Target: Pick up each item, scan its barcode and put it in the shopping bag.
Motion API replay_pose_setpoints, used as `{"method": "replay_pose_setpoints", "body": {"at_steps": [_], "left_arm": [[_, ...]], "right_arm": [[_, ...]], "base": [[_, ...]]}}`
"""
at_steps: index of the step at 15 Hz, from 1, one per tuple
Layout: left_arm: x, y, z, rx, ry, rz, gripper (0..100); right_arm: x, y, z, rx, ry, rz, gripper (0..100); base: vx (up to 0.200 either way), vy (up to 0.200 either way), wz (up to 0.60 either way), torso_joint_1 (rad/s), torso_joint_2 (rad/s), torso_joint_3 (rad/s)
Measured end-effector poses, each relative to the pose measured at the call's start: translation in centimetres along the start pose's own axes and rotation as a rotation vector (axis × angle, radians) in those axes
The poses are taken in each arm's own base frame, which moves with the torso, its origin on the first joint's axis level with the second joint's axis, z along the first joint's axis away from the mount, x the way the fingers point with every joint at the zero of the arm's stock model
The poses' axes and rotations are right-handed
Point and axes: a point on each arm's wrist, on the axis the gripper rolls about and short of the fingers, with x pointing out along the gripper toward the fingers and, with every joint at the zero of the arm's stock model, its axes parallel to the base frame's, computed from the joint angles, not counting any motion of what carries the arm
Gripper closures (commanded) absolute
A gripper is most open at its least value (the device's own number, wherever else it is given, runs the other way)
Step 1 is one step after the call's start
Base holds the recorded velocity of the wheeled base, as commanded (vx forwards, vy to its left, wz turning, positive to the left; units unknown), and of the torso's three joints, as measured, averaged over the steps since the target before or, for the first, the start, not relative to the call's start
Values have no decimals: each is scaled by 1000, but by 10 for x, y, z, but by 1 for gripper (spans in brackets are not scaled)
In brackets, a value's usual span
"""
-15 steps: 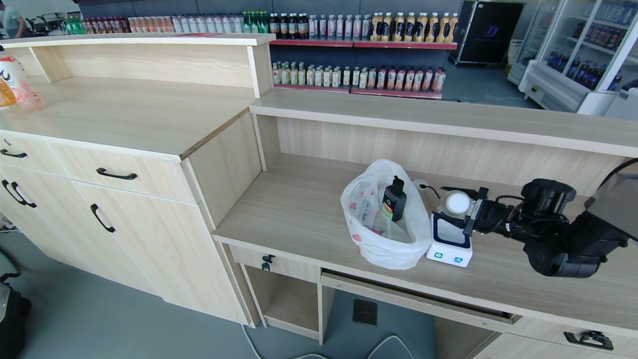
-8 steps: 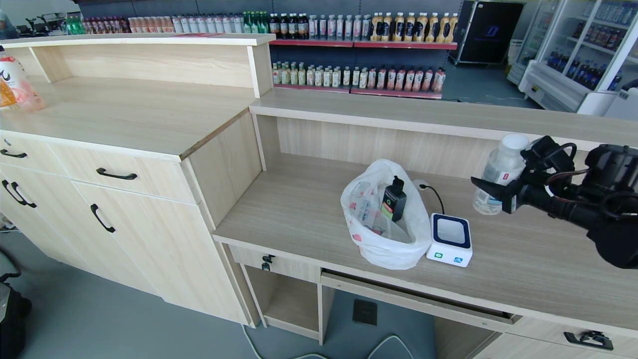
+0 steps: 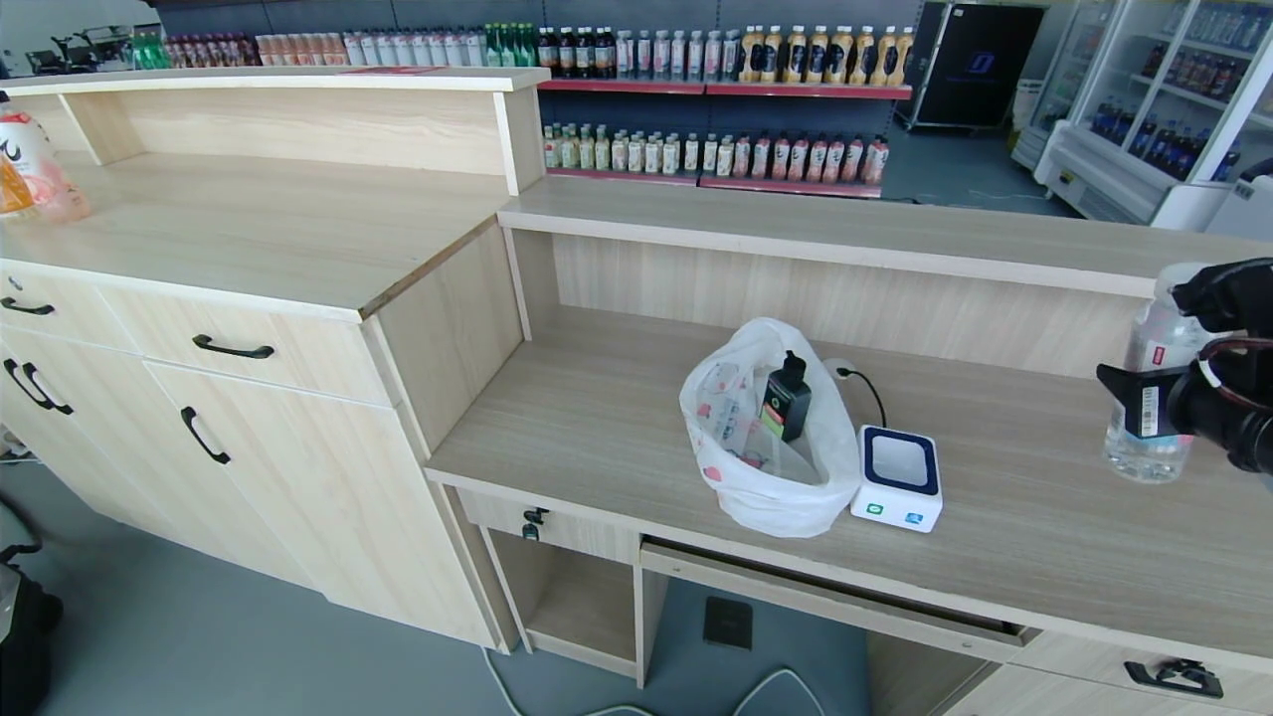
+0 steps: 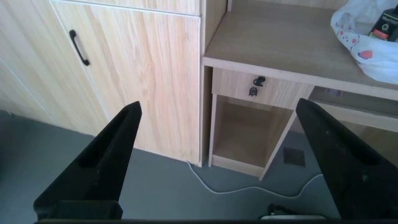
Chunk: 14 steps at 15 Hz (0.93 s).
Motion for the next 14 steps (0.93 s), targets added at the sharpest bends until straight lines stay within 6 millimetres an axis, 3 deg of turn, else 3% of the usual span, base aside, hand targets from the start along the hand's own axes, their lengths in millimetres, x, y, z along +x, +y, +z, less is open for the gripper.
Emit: {"method": "replay_pose_setpoints", "body": {"at_steps": [4, 7, 9, 14], "left_arm": [[0, 0, 0, 0, 0, 0, 0], [0, 0, 0, 0, -1, 1, 0], [0, 0, 0, 0, -1, 1, 0], [0, 0, 0, 0, 0, 1, 0]], "right_arm": [[-3, 14, 12, 20, -88, 64, 100], [10, 37, 18, 118, -236, 443, 100], [23, 50, 13, 124, -299, 645, 100], [66, 80, -17, 122, -323, 725, 100]], "base": [[0, 0, 450, -2, -1, 1], [0, 0, 0, 0, 0, 0], [0, 0, 0, 0, 0, 0], [0, 0, 0, 0, 0, 0]]}}
